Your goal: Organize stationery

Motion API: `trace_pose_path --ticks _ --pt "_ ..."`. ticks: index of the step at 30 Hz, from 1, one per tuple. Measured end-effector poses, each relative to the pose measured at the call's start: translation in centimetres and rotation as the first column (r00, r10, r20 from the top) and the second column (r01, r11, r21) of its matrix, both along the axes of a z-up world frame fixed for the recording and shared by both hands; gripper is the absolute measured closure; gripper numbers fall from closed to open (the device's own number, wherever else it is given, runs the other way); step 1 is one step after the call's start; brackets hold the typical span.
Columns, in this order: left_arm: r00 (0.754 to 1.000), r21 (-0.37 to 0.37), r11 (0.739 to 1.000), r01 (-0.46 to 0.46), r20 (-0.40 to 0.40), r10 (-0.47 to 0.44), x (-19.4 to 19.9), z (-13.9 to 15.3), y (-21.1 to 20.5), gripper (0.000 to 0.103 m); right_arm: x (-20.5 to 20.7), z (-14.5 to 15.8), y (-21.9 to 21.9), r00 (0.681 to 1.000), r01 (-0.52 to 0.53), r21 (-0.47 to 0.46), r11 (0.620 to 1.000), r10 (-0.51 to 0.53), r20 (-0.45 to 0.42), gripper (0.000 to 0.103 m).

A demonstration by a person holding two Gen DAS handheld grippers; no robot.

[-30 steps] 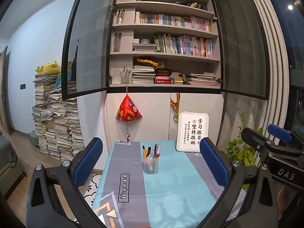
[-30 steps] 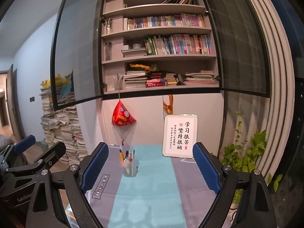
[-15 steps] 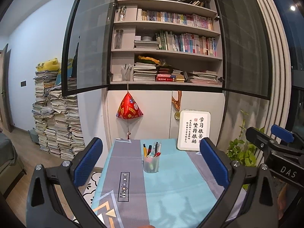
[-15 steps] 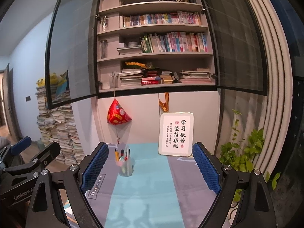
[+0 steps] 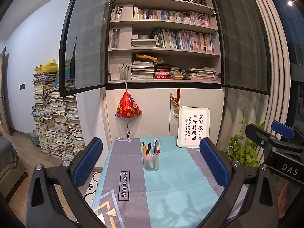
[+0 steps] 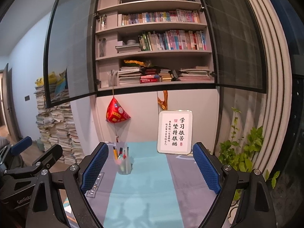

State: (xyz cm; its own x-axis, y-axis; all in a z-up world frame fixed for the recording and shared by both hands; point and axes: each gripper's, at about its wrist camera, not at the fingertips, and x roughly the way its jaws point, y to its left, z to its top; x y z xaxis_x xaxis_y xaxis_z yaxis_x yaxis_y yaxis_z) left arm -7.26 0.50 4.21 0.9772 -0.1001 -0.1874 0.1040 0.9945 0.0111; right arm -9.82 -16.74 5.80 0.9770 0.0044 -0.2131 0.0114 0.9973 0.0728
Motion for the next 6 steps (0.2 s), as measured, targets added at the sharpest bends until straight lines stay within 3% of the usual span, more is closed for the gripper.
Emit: trace_pose_path --ticks 6 --pt "1.000 0.007 1.000 0.004 -0.007 -0.003 0.12 0.03 -0.35 0.001 -0.07 -0.07 0.06 1.000 0.001 0.000 1.000 -0.001 -0.004 0.012"
